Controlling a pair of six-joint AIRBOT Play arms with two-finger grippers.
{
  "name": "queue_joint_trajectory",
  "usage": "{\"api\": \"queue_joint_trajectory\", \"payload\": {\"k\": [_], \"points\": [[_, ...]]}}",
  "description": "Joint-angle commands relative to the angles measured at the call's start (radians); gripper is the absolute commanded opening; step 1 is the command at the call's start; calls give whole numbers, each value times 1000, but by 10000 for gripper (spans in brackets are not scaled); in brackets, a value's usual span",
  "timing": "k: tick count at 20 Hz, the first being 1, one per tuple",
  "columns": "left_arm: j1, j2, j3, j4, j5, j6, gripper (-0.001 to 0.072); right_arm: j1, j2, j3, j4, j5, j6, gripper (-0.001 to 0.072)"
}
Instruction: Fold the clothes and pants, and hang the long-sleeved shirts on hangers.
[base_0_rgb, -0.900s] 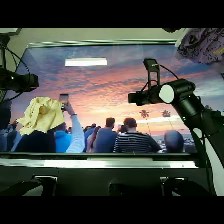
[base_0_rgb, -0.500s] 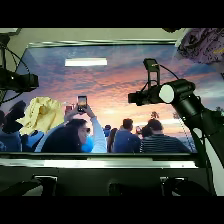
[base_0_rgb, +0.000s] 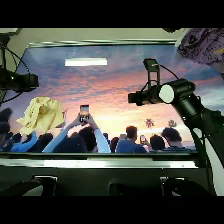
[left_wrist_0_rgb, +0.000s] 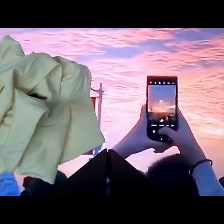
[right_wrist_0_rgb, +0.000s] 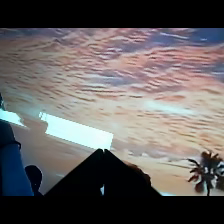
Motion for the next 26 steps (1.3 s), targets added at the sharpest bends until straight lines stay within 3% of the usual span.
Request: {"api": "queue_joint_trajectory", "payload": {"k": [1, 8, 9, 10, 13, 16, 19, 21, 24, 25, 26], "points": [[-1, -1, 0, 0, 0, 0, 15, 1, 0, 1, 0, 0, 0, 28], [-1, -1, 0, 0, 3, -1, 17, 1, 0, 1, 0, 0, 0, 28], [0, -1, 0, 0, 0, -2, 158, 1, 0, 1, 0, 0, 0, 28], [2, -5, -1, 23, 0, -30, 720, 1, 0, 1, 1, 0, 0, 28], [39, -45, -77, 227, -14, -127, 720, 1, 0, 1, 0, 0, 0, 28], [174, -87, -273, 199, 121, -208, 720, 1, 0, 1, 0, 2, 0, 28], [273, -131, -407, 144, 317, -214, 720, 1, 0, 1, 0, 10, 0, 28], [301, -177, -441, 117, 448, -214, 720, 1, 0, 1, 0, 11, 0, 28], [293, -260, -445, 104, 521, -213, 720, 1, 0, 1, 0, 10, 0, 28], [291, -286, -445, 91, 511, -210, 628, 1, 0, 1, -1, 10, 0, 28], [291, -301, -445, 54, 485, -193, 174, 1, 0, 1, 0, 9, 0, 28]]}}
